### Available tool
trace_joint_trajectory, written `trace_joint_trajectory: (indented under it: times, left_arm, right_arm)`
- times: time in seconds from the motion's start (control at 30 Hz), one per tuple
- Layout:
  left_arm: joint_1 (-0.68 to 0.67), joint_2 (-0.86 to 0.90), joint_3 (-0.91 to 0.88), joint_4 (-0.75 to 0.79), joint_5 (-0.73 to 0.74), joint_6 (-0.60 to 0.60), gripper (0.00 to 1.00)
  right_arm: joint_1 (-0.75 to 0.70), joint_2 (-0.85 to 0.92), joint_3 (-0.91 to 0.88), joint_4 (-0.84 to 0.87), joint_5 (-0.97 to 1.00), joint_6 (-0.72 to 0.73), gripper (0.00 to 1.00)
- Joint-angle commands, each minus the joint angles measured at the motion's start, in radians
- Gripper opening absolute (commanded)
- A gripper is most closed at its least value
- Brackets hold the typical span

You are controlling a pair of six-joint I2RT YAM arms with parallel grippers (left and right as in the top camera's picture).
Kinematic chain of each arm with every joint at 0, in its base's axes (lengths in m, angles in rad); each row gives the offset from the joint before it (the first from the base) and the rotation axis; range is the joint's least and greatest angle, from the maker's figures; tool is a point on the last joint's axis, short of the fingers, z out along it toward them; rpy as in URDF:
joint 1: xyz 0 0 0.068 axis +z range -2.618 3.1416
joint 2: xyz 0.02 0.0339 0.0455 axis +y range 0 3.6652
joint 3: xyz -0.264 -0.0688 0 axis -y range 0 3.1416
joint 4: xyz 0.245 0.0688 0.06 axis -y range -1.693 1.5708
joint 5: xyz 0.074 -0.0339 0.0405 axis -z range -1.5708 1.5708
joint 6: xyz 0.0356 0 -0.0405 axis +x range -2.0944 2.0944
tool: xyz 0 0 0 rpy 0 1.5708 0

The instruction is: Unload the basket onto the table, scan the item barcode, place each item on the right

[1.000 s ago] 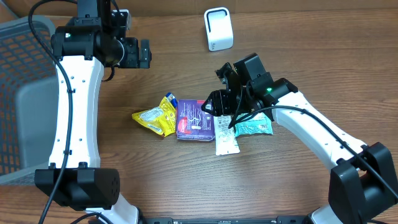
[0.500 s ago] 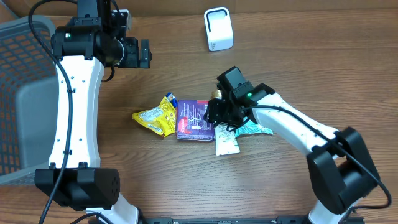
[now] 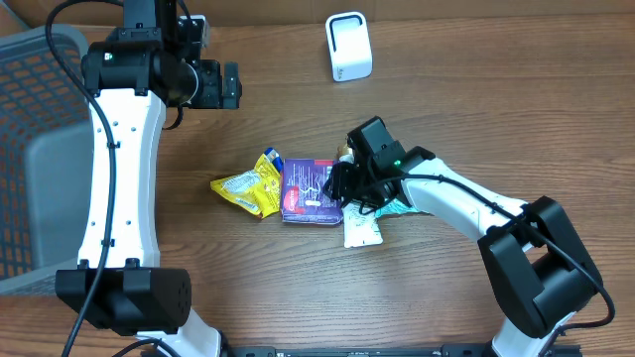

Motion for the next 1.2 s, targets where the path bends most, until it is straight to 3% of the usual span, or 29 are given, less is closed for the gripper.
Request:
trace_joint_trajectory:
  times: [0.0,0.2,0.43,0.5,0.6,0.73,0.97,1.17]
  left_arm:
    - [0.004,0.011,-0.007,0.001,-0.006,0.023,1.0]
    - [0.004,0.011,-0.007,0.001,-0.006,0.023,0.99]
    - [0.004,0.011,-0.007,0.001,-0.006,0.023,1.0]
    - [0.004,0.011,-0.007,0.001,-0.006,0.023,1.0]
    - [0.004,0.011,-0.007,0.001,-0.006,0.023,0.99]
    - [0.004,0.011,-0.007,0.001,-0.006,0.023,1.0]
    - [0.004,0.011,-0.007,0.001,-0.006,0.023,1.0]
    - [0.004,0.011,-0.007,0.001,-0.006,0.023,1.0]
  right_arm:
    - [0.0,0.002,-0.035,0.044,-0.055,0.005,0.54]
    - [0.03,0.058,-0.048,0.104,-0.072,0.09,0.62]
    - [0.037,0.165,-0.048,0.186,-0.117,0.192,0.61]
    - [0.037,0.175,-0.048,0.19,-0.119,0.21,0.52]
    - [0.037,0.177,-0.048,0.188,-0.12,0.21,0.28]
    - [0.029,0.175,-0.046,0.191,-0.151,0.209,0.1]
    - [0.009,0.108,-0.044,0.167,-0.172,0.116,0.06]
    - [-0.004,-0.006,0.014,0.037,-0.171,-0.124,0.06]
